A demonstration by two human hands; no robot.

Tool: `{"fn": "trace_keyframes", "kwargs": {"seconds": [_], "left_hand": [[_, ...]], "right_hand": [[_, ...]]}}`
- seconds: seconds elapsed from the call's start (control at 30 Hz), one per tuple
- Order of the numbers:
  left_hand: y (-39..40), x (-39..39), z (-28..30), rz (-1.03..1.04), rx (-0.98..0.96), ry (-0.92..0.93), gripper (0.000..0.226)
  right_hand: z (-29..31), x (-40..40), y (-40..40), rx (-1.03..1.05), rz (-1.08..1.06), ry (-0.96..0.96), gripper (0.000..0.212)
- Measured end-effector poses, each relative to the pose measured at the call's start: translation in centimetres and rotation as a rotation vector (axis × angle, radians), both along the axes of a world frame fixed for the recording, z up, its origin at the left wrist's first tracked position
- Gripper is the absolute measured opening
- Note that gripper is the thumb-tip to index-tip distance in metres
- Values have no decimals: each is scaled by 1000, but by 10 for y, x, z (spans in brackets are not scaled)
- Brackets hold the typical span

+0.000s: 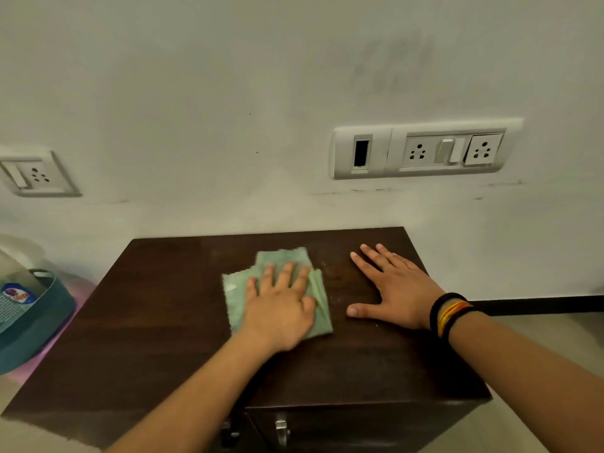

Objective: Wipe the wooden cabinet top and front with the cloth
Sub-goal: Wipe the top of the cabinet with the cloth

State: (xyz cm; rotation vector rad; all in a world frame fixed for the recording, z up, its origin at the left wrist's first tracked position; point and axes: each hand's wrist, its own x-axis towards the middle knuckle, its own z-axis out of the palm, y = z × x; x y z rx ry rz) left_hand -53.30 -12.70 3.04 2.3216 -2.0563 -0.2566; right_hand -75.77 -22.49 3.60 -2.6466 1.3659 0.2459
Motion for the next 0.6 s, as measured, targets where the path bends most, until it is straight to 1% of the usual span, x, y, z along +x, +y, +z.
{"fn": "trace_keyframes", "kwargs": {"seconds": [0.03, 0.07, 0.1, 0.17, 0.23, 0.27, 0.3, 0.37, 0.4, 0.43, 0.47, 0.53, 0.57, 0.6], "left_hand": [[-8, -14, -2, -103, -20, 8, 61], [-24, -17, -3, -160, -38, 15, 60], [-41, -10, 0, -152, -33, 30, 60], [-57, 24, 6, 4, 1, 27, 60], [-36, 33, -2, 116, 0, 0, 61], [-20, 20, -5, 100, -14, -20, 62], [-10, 1, -4, 27, -22, -8, 62], [-26, -19, -4, -137, -46, 21, 61], [-43, -16, -1, -156, -35, 39, 60], [-58, -5, 3, -130, -17, 45, 59], [-67, 8, 7, -57, -4, 36, 59], [-53, 18, 1, 68, -2, 2, 60], [-40, 7, -2, 69, -10, -8, 61], [-30, -13, -3, -1, -12, 2, 61]], "right_hand": [[0, 0, 0, -1, 1, -7, 124], [0, 0, 0, -4, 2, -9, 124], [0, 0, 1, -9, 1, -8, 124], [0, -3, 4, -3, -4, -5, 123], [-1, -6, 5, 4, -6, -11, 122], [-2, -7, 5, -3, -4, -17, 122], [-2, -7, 4, -9, -4, -25, 122], [-2, -7, 4, -10, -4, -26, 121], [-2, -7, 4, -14, 0, -22, 120], [-2, -8, 5, -17, 0, -22, 119], [-2, -9, 5, -12, -4, -23, 119], [-3, -8, 6, -12, -5, -26, 119], [-5, -8, 6, -27, -1, -32, 119], [-5, -8, 6, -41, 4, -39, 119]]}}
